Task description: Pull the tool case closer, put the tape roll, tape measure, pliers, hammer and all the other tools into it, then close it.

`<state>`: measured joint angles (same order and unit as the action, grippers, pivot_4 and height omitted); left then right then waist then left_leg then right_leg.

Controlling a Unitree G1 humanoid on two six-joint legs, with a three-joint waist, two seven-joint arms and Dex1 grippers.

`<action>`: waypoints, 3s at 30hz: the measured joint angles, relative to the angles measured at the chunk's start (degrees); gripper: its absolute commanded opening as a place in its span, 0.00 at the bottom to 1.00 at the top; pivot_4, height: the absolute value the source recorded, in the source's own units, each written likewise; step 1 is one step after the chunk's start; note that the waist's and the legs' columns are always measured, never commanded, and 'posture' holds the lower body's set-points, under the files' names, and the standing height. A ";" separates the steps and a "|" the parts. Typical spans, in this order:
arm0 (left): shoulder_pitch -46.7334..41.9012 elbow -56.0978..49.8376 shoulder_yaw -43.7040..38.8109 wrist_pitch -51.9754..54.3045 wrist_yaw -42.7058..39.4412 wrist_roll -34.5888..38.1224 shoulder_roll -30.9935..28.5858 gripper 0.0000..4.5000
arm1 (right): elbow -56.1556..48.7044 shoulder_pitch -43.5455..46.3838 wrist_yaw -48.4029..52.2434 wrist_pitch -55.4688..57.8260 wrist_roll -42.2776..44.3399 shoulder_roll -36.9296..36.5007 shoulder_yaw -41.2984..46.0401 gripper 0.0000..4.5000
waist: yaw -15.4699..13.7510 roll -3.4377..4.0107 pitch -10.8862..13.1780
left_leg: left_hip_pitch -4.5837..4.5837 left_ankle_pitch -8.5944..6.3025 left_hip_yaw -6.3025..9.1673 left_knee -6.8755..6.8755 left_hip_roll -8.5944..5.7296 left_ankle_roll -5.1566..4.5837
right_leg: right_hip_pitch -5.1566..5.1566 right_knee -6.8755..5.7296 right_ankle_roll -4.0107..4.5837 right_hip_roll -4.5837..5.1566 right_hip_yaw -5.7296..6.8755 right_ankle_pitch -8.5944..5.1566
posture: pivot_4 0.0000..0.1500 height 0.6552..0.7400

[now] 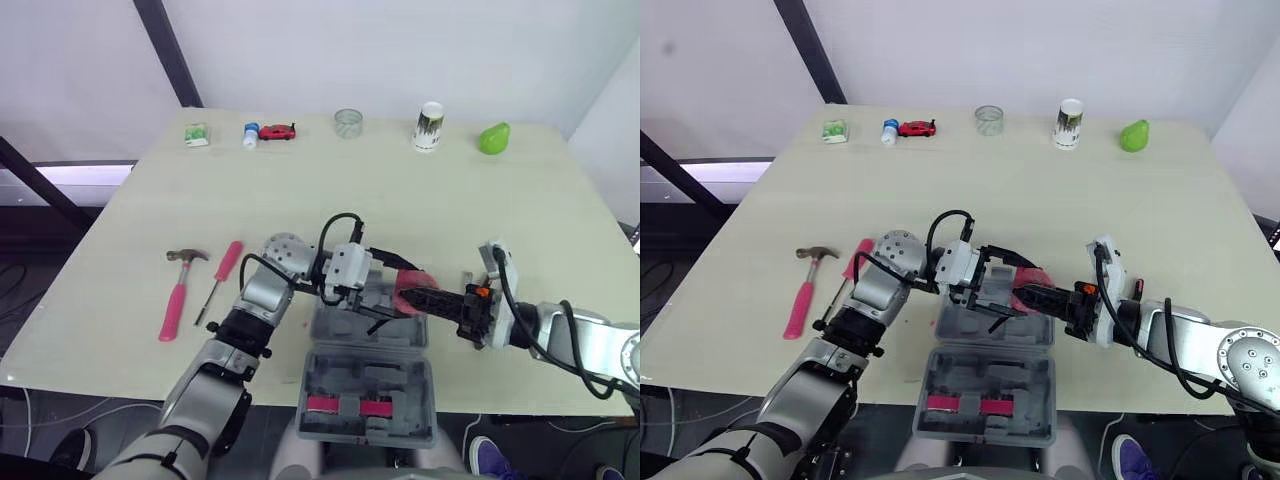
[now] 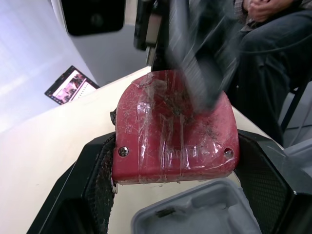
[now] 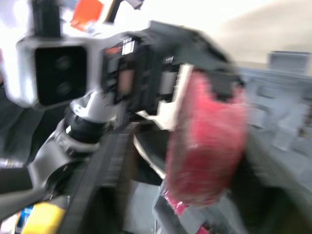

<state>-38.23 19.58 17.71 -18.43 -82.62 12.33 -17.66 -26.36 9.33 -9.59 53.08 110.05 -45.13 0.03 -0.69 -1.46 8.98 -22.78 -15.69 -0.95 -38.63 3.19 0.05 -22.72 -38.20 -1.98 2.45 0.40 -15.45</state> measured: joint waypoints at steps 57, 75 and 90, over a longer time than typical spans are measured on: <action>19.69 -28.09 -8.29 23.65 -7.22 23.92 -27.65 1.00 | 12.02 -27.06 29.37 7.84 -31.78 -1.82 13.97 0.99 | -0.07 0.13 0.00 | 0.03 -0.01 -0.12 0.08 0.07 -0.01 | -0.01 0.16 -0.03 -0.77 -1.21 -0.02 | 1.00 1.00; 22.80 -31.07 -11.76 24.40 -7.24 24.94 -29.91 1.00 | 20.56 -29.22 72.57 -59.63 -89.79 -2.52 1.94 0.99 | -0.03 0.16 0.00 | 0.07 0.00 -0.18 0.07 0.08 0.00 | -0.05 0.14 -0.03 -0.85 -1.34 -0.02 | 1.00 1.00; 21.15 -32.41 -11.25 22.92 -7.26 24.37 -31.46 1.00 | 31.17 -20.30 73.05 -68.85 -98.93 1.78 -2.39 0.99 | -0.11 0.23 0.03 | 0.15 0.00 -0.27 0.06 0.08 0.00 | -0.05 0.07 -0.01 -0.88 -1.44 -0.02 | 1.00 1.00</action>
<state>-17.08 -12.83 6.46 4.49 -89.88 36.70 -49.12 4.82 -10.97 63.46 -15.77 11.12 -43.35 -2.36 -0.79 -1.23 9.02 -22.63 -15.69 -1.22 -38.57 3.27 0.05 -22.78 -38.13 -2.00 1.57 -1.04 -15.47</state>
